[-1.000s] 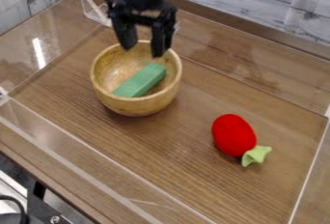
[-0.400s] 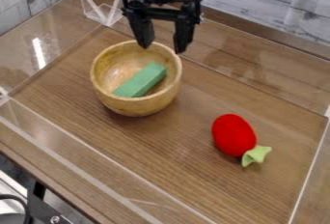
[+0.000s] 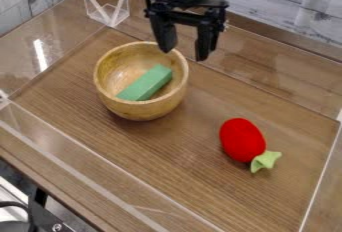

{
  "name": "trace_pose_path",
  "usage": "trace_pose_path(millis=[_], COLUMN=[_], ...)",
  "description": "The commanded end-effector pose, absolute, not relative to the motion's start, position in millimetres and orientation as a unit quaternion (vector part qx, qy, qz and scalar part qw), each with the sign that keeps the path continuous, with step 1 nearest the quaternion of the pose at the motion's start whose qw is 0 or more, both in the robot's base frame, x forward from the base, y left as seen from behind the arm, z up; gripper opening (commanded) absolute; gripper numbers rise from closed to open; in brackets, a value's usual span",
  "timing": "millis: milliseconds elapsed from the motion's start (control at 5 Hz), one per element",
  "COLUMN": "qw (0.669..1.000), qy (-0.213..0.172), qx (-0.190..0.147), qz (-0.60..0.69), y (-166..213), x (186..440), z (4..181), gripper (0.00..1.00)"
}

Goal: Put the green object in the brown bowl

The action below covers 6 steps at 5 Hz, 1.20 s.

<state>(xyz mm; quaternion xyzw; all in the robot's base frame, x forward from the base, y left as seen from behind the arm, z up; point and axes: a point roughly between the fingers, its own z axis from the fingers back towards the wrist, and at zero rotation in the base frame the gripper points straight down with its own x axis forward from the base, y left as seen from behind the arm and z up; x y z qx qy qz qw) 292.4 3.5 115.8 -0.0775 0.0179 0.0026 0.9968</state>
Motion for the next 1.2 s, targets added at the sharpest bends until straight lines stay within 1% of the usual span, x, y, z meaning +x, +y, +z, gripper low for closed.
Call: trace_pose_path(millis=[0, 400, 800, 1000], qw=[0.997, 0.998, 0.998, 0.998], qy=[-0.001, 0.001, 0.007, 0.007], qx=[-0.068, -0.062, -0.059, -0.057], qz=[-0.024, 0.011, -0.017, -0.014], y=[-0.8, 21.6, 19.6, 27.6], x=[298.1, 308.0, 299.5, 299.9], z=[130.4, 128.1, 114.4, 117.4], gripper=[1.00, 1.00, 1.00, 1.00])
